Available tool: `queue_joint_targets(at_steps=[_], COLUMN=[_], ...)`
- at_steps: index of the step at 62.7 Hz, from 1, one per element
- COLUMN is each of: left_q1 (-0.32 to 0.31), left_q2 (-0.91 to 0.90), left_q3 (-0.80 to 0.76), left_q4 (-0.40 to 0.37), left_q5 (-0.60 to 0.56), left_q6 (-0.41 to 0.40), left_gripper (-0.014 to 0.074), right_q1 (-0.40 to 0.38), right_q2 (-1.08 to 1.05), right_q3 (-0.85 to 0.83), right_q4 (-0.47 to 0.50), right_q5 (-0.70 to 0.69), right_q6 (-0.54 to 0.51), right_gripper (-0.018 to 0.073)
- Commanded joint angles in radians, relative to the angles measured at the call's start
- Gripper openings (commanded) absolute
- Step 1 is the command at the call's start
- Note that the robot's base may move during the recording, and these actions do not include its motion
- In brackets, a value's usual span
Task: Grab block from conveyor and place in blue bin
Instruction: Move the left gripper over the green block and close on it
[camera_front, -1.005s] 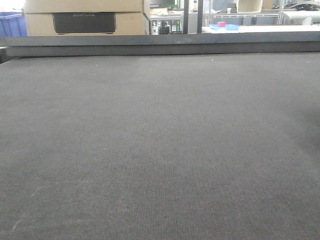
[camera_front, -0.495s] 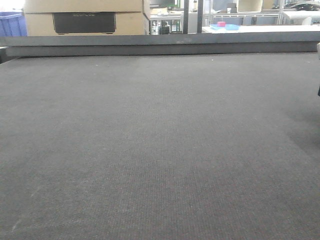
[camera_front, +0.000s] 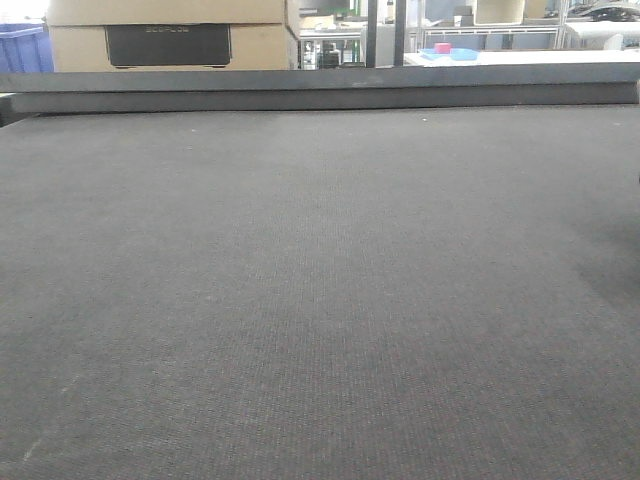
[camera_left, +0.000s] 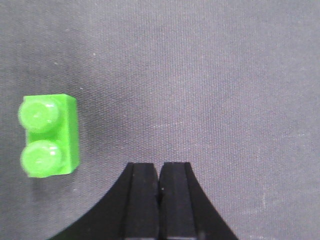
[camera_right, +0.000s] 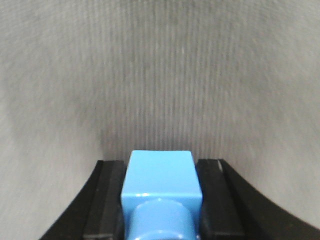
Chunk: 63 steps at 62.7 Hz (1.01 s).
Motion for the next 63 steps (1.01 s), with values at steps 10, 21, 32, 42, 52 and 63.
queue_joint_targets(at_steps=[10,21,32,42,52,63], left_q1=[0.003,0.008,0.065,0.115,0.124,0.143], left_q2=[0.024,0.071,0.129,0.168,0.220,0.268], left_q3=[-0.133,-0.150,-0.150,-0.150,-0.150,-0.149], left_q4=[0.178,0.252,0.250,0.187,0.169,0.131], left_q5=[0.130,0.156,0.156,0.123,0.103,0.068], left_q6=[-0.011,-0.009,-0.009,0.026,0.032,0.057], left_gripper=[-0.0111,-0.0111,-0.0111,-0.0111,-0.0111,-0.0111], right_q1=[-0.007,-0.007,-0.007,-0.007,-0.007,-0.007], right_q2=[-0.142,-0.194,-0.197,-0.196,-0.196,-0.196], right_q3=[-0.029,-0.029,-0.027,-0.027,-0.027,-0.025], right_q4=[0.027,0.029,0.029,0.031,0.031,0.031], right_q5=[0.039,0.028,0.028,0.016,0.005,-0.002], right_q6=[-0.006,-0.006,-0.006,-0.006,-0.006,-0.006], right_gripper=[-0.0167,-0.0167,-0.0167,-0.0167,-0.0167,-0.0167])
